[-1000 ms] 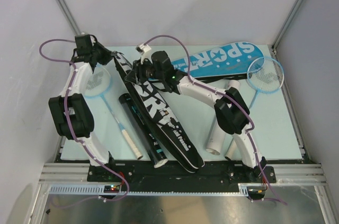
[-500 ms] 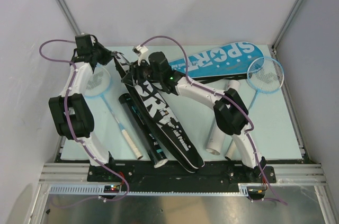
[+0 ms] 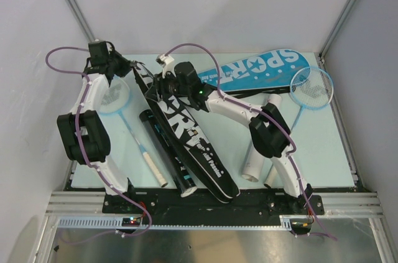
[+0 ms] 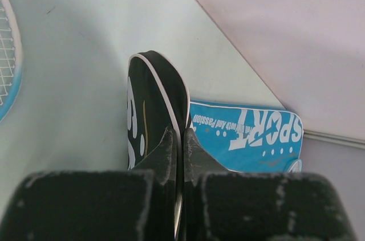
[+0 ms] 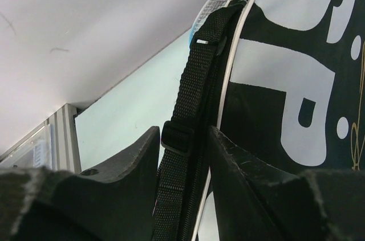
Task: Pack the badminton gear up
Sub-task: Adjust the racket bag at the center of the board.
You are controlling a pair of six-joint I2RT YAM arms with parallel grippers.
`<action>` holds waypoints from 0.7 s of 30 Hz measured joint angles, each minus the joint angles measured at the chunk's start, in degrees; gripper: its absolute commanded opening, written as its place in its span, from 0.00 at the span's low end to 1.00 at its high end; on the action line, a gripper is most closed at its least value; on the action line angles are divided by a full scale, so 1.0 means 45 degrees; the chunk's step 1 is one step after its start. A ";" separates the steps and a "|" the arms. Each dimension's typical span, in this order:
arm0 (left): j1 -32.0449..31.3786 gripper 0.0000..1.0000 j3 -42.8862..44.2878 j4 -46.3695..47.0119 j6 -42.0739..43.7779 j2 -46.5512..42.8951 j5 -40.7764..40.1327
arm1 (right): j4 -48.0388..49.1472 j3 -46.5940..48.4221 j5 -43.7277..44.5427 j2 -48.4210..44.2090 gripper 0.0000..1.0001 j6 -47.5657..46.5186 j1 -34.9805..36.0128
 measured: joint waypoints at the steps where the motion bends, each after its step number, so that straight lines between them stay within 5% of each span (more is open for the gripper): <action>1: 0.0000 0.00 0.0000 0.0000 0.0005 0.0000 -0.0010 | 0.0005 0.0000 -0.0039 0.0019 0.38 0.0005 -0.0010; 6: 0.0000 0.00 0.0000 -0.0005 0.0019 0.0000 -0.0029 | 0.0102 0.0000 -0.0393 0.0044 0.03 0.0049 -0.0117; 21: 0.0000 0.00 -0.0403 0.0136 0.0325 -0.0189 -0.0418 | -0.0471 0.0267 -0.0777 0.0073 0.00 -0.0461 -0.0709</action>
